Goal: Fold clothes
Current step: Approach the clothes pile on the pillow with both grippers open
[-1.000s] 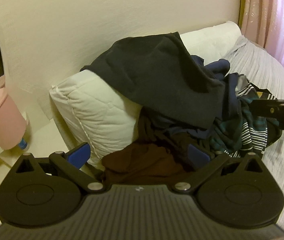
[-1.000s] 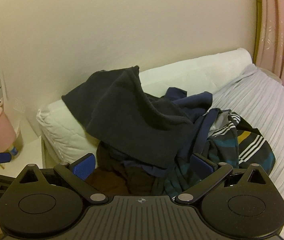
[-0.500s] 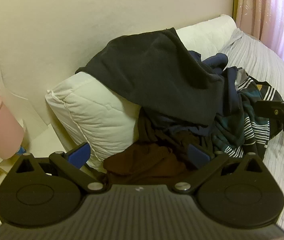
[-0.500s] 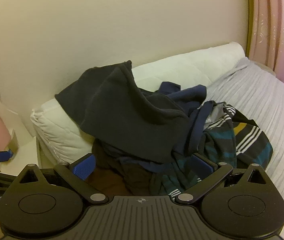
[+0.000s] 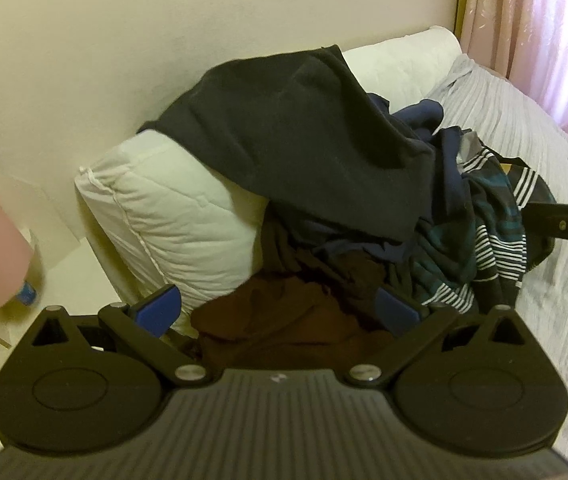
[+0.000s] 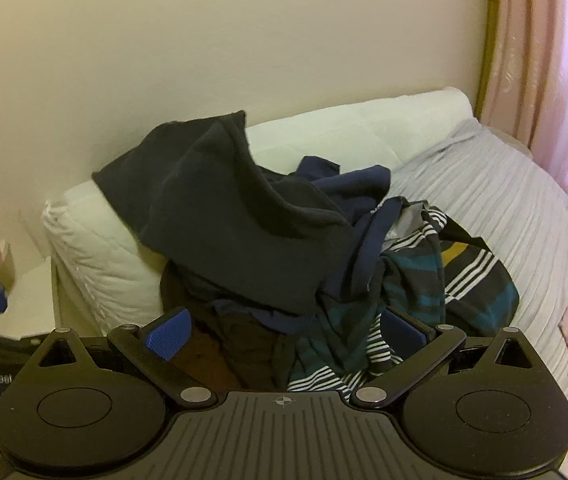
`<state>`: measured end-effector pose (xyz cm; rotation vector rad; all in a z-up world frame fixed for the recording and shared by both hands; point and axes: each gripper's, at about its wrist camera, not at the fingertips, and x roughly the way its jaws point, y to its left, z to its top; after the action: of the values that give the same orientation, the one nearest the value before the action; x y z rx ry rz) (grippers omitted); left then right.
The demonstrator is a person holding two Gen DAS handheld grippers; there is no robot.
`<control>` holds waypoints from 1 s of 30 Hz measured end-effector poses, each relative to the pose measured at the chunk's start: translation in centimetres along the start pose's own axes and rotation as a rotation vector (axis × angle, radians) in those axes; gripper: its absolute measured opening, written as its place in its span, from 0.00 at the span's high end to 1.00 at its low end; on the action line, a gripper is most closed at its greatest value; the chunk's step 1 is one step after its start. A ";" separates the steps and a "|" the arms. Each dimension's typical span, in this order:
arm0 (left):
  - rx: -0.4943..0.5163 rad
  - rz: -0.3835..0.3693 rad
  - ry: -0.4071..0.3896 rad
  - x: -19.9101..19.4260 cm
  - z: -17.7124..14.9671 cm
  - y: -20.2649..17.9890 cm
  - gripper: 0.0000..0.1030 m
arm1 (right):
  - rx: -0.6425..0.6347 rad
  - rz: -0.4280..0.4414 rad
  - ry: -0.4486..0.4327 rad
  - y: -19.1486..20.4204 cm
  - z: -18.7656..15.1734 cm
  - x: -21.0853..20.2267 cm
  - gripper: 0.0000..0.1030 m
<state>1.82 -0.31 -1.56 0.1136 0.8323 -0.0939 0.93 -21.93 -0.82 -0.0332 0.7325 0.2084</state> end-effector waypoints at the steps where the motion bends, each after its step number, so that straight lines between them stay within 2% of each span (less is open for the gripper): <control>1: -0.007 -0.006 0.001 0.0 0.0 0.1 0.01 | -0.007 0.008 -0.003 0.2 -0.1 -0.1 0.00; 4: -0.007 -0.013 -0.013 0.0 0.1 0.2 0.01 | 0.007 0.037 -0.030 0.4 0.0 -0.3 0.00; 7: 0.019 -0.007 -0.048 -0.2 0.2 0.1 0.01 | -0.007 0.019 -0.049 0.8 0.2 -0.4 0.00; 12: 0.099 -0.013 -0.122 -0.5 -0.1 0.1 0.01 | -0.009 0.038 -0.035 1.1 0.5 -0.4 0.00; 16: 0.107 -0.011 -0.088 -0.5 0.0 0.3 0.01 | 0.004 0.047 -0.024 1.0 0.6 -0.4 0.00; 30: 0.125 -0.044 -0.056 -0.6 -0.8 1.0 0.01 | 0.007 0.027 0.005 1.7 -0.6 -0.6 0.00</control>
<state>0.96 0.79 -1.54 0.2098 0.7728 -0.1898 -0.24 -20.42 -0.73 -0.0169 0.7393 0.2319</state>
